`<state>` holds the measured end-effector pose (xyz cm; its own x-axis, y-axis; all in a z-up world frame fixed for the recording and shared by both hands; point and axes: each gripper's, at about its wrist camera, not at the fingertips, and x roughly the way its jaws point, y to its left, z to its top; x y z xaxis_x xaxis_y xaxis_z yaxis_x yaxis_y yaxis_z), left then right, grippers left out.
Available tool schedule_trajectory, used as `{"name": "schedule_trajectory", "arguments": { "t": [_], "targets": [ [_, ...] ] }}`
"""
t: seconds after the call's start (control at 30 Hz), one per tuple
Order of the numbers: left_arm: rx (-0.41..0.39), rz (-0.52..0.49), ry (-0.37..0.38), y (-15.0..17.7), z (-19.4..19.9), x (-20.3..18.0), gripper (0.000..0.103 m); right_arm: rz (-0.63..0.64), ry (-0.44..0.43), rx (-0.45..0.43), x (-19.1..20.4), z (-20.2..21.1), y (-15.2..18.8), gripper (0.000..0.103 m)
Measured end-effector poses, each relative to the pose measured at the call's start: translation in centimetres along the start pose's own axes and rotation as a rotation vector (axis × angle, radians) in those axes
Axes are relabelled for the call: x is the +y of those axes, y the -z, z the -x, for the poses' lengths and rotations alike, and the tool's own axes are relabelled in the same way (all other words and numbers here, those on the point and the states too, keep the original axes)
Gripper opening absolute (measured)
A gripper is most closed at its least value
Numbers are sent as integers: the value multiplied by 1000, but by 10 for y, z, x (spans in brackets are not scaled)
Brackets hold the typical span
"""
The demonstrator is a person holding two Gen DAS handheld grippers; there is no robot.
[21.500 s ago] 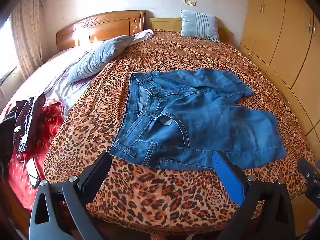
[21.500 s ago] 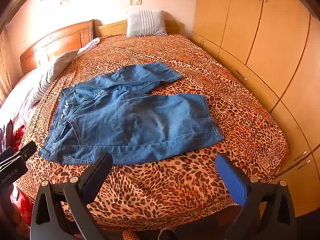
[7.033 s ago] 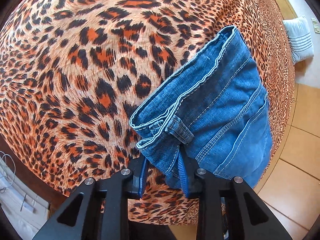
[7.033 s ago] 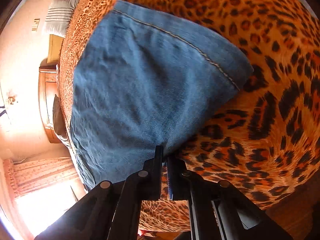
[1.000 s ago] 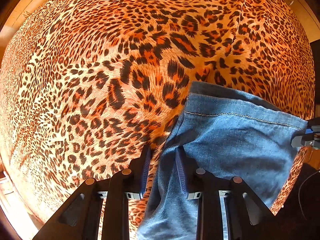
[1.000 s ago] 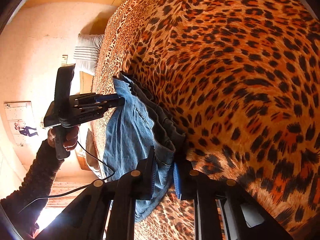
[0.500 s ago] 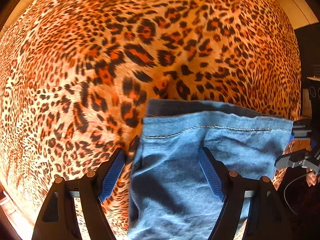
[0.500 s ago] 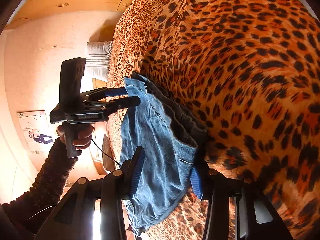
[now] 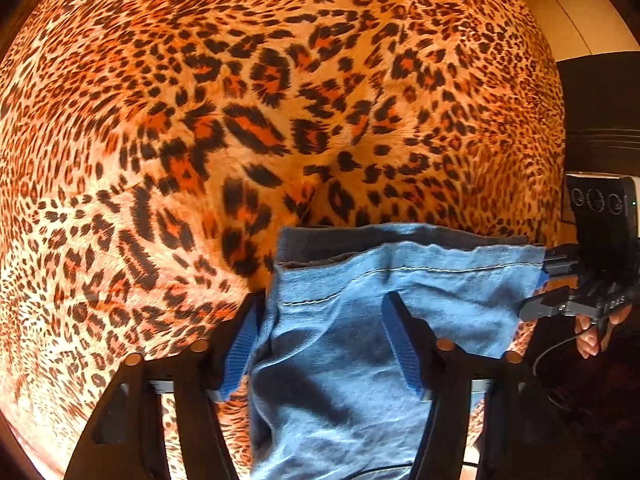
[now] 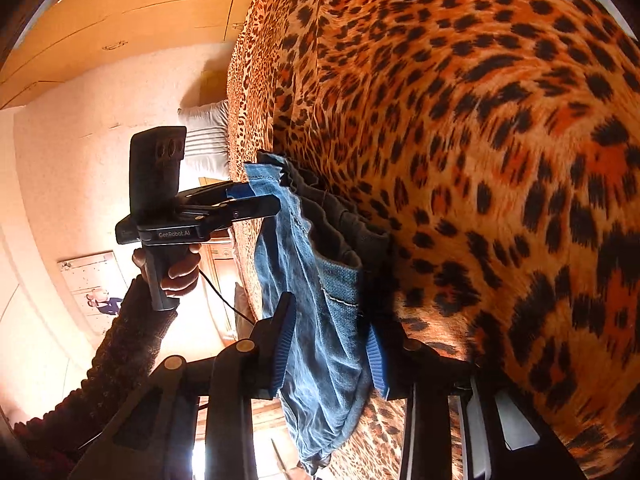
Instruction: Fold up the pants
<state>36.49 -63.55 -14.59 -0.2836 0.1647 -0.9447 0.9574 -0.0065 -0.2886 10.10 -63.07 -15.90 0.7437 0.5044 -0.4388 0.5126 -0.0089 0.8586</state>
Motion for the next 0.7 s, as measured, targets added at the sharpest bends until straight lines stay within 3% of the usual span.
{"name": "schedule_trajectory", "arguments": {
  "t": [0.07, 0.13, 0.3, 0.43, 0.5, 0.53, 0.7],
  "targets": [
    [14, -36, 20, -5, -8, -12, 44, 1, -5, 2, 1, 1, 1, 34],
    [37, -88, -50, -10, -18, -19, 43, -2, -10, 0, 3, 1, 0, 34],
    [33, -18, -16, -20, -13, -7, 41, -9, -18, -37, 4, 1, -5, 33],
    [-4, -13, -61, -11, -10, -14, 41, 23, -35, -10, 10, -16, -11, 24],
    [-26, 12, -75, -3, -11, -16, 29, 39, 11, 3, 11, -24, -13, 7],
    [-28, 46, -56, 4, -7, -12, 17, 30, 8, 2, 10, -25, -14, 7],
    [-99, 117, -17, 25, -3, -13, 13, 68, 3, 17, 21, -18, -9, 7]
  ]
}}
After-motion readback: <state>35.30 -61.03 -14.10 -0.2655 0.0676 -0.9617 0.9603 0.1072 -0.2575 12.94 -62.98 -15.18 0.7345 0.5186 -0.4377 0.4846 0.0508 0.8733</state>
